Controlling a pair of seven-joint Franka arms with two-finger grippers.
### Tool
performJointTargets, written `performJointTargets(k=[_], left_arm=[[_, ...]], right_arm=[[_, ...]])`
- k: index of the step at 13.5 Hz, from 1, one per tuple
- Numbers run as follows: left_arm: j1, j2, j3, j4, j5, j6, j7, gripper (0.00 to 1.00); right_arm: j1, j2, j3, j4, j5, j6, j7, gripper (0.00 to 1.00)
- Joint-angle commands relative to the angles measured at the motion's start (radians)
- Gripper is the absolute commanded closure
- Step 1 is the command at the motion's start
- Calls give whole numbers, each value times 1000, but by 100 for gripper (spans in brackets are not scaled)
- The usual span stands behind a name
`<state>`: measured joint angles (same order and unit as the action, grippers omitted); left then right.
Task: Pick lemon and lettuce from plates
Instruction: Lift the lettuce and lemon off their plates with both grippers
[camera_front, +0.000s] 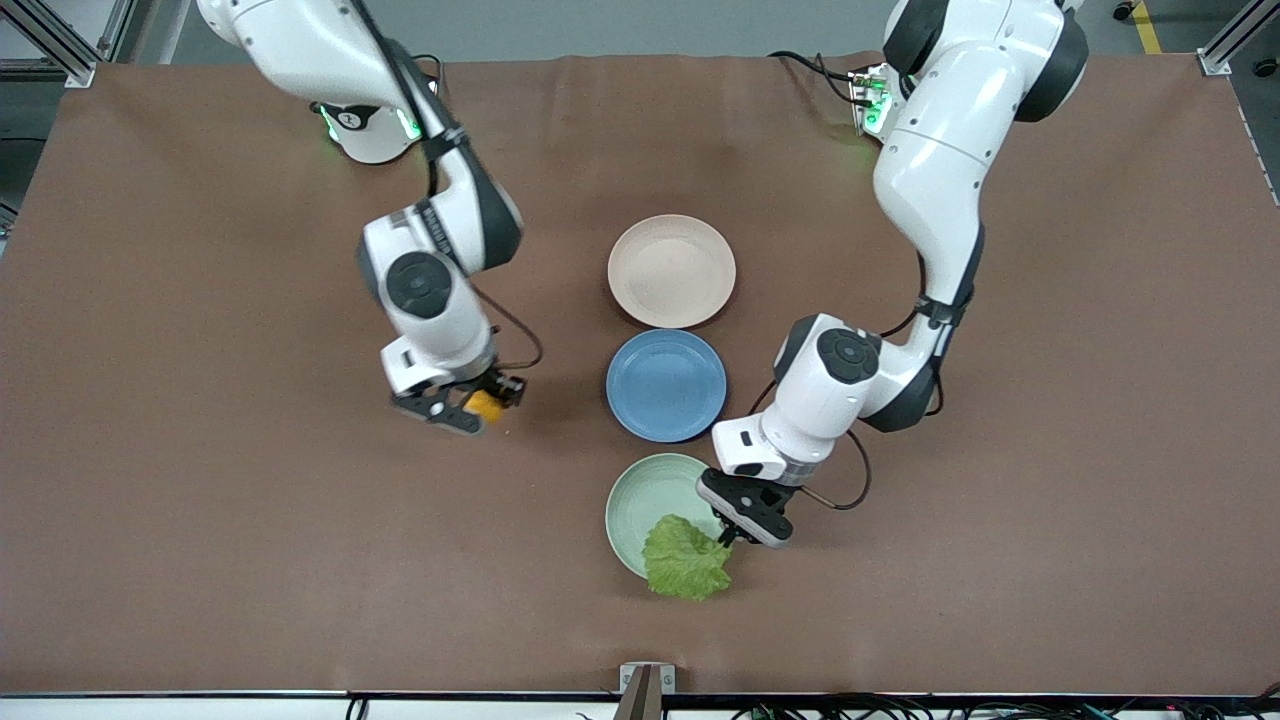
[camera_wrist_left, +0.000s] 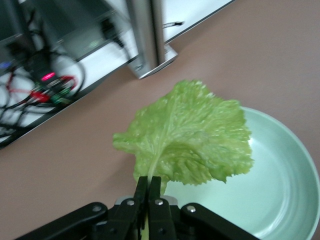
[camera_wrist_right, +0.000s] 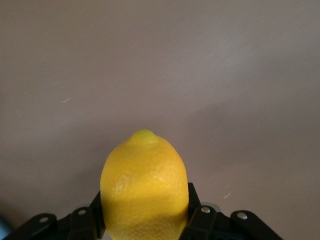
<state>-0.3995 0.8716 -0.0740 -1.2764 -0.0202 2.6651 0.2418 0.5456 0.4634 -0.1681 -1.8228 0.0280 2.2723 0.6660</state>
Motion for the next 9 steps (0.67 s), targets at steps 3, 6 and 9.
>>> performJointTargets(k=[3, 6, 9], left_arm=[[167, -297, -29, -155, 5, -449, 27, 100], [298, -362, -29, -211, 20, -671, 161, 100], [436, -413, -27, -465, 84, -485, 232, 100]], right_arm=[[-206, -23, 27, -55, 6, 18, -320, 99], [-271, -12, 27, -56, 21, 19, -442, 99], [-329, 18, 27, -55, 128, 38, -629, 99]])
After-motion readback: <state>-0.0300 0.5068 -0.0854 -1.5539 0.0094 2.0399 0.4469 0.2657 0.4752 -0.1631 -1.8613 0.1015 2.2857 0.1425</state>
